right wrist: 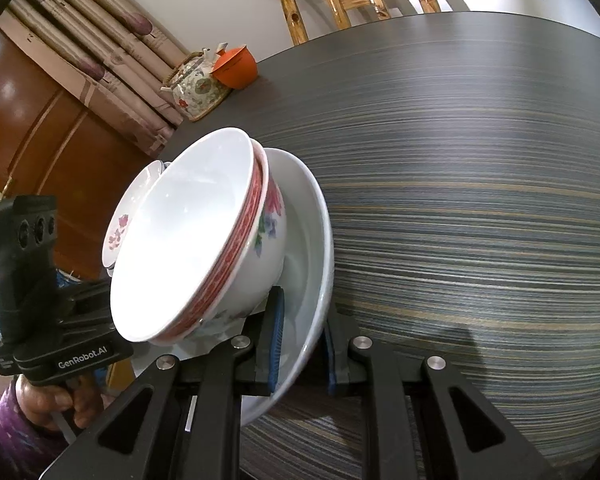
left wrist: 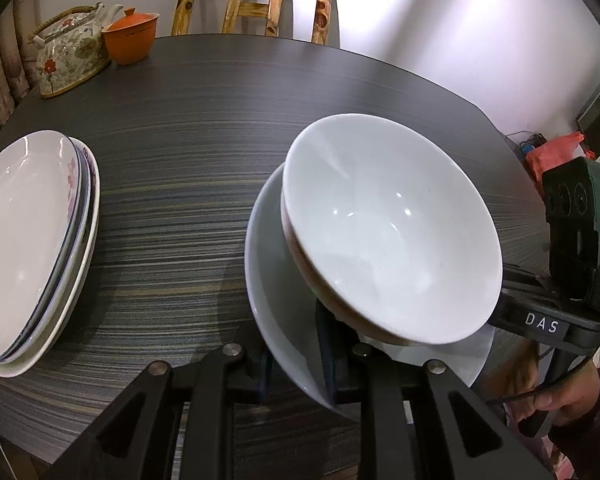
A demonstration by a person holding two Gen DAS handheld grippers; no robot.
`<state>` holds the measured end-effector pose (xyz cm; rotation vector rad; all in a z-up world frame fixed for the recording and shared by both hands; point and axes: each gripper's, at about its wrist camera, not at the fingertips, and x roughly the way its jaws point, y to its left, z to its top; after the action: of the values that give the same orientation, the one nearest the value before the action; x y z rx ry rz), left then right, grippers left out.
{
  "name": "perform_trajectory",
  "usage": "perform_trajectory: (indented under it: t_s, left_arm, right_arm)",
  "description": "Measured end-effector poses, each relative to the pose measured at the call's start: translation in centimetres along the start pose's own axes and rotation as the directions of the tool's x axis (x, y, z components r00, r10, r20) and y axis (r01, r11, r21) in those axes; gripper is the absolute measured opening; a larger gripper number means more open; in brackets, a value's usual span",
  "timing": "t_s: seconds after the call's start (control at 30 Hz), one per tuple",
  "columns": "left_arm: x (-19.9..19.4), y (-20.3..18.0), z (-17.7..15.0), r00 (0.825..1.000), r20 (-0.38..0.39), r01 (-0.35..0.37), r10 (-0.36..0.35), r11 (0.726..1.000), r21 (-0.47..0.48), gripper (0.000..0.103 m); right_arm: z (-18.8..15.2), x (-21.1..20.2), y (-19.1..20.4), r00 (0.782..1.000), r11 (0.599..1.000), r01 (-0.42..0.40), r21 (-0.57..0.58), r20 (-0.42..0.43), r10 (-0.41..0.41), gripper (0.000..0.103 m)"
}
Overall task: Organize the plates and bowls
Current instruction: 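Lift the plate with nested bowls and carry it over the pink-flower plate stack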
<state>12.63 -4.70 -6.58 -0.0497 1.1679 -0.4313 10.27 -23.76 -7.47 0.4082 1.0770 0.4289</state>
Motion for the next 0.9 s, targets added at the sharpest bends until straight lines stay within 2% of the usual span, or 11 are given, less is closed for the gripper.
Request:
perform_trajectory:
  t_s: [0.57, 0.9]
  left_arm:
    - [-1.0, 0.8, 0.0, 0.999, 0.017, -0.033, 0.033, 0.999, -0.008, 0.019]
    - [-3.5, 1.2, -0.1, 0.997, 0.045, -0.053, 0.055, 0.998, -0.031, 0.019]
  right_arm:
    - [0.1, 0.4, 0.7, 0.999, 0.999, -0.031, -0.03, 0.008, 0.032, 0.017]
    - [0.7, 0.2, 1.9, 0.999, 0.998, -0.047, -0.052, 0.014, 0.048, 0.017]
